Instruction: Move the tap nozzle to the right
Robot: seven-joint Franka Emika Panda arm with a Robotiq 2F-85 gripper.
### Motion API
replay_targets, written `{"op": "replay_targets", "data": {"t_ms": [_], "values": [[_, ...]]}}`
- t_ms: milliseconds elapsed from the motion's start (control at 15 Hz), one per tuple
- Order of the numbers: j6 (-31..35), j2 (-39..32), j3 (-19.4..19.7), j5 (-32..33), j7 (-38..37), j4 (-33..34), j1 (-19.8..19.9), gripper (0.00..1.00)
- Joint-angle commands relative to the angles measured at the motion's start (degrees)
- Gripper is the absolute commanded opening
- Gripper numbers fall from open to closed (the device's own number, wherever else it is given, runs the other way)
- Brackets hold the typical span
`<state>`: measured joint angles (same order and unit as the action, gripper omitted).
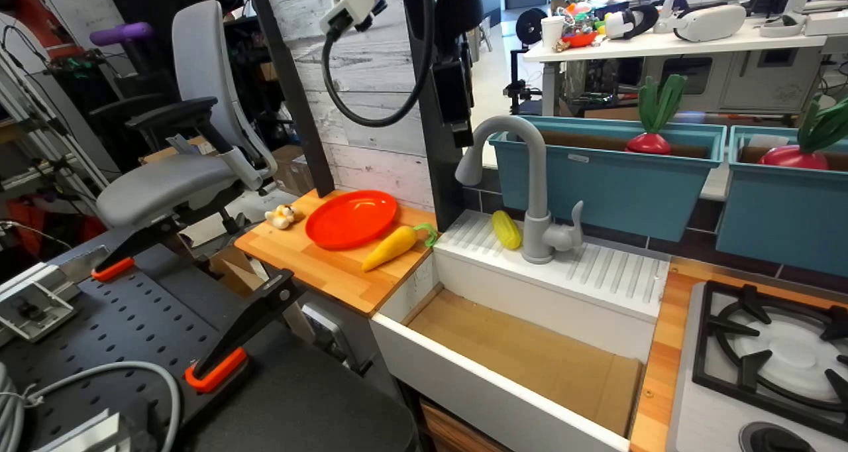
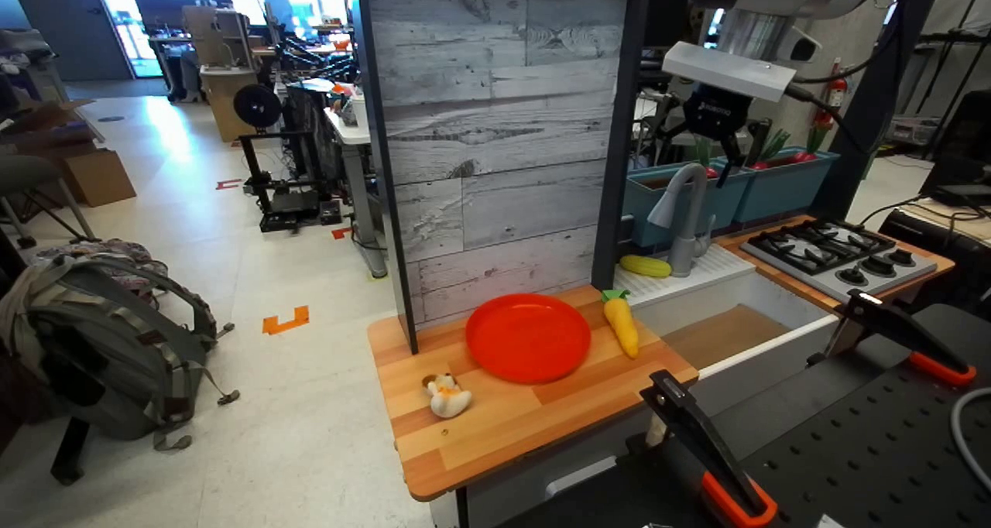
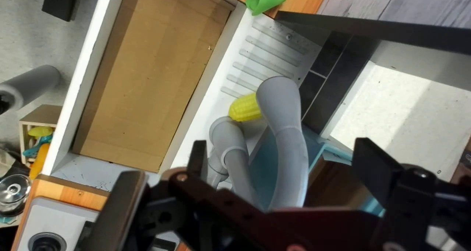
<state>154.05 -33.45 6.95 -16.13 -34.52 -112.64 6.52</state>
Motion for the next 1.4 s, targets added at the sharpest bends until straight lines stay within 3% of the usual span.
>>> {"op": "replay_targets", "data": {"t_ms": [0,133,200,267,600,867,933,1000,1333], "values": [[0.7,-4.3,0.4,-2.0,-0.7,4.9,-0.5,1.0],[0.4,-5.5,0.5,-1.8,-0.9,6.3,-0.6,1.0],[0.4,-6.1,0.4,-1.7,-0.7,6.9,-0.6,0.75],[0.6,-6.5,0.6,-1.3,-0.5,7.2,-0.8,0.74],[0.8,-7.4,0.2,-1.4,0.3,8.1,-0.7,0.35],[2.1,-5.7,0.0,-0.7,2.9,5.0,-1.0,0.05],[2.5,-5.1,-0.3,-0.9,4.2,3.9,-0.7,0.02],[2.8,-4.4,-0.7,-1.0,5.8,2.7,-0.3,0.06],[6.6,-1.6,-3.7,-3.0,15.5,-3.3,3.8,0.06]]}}
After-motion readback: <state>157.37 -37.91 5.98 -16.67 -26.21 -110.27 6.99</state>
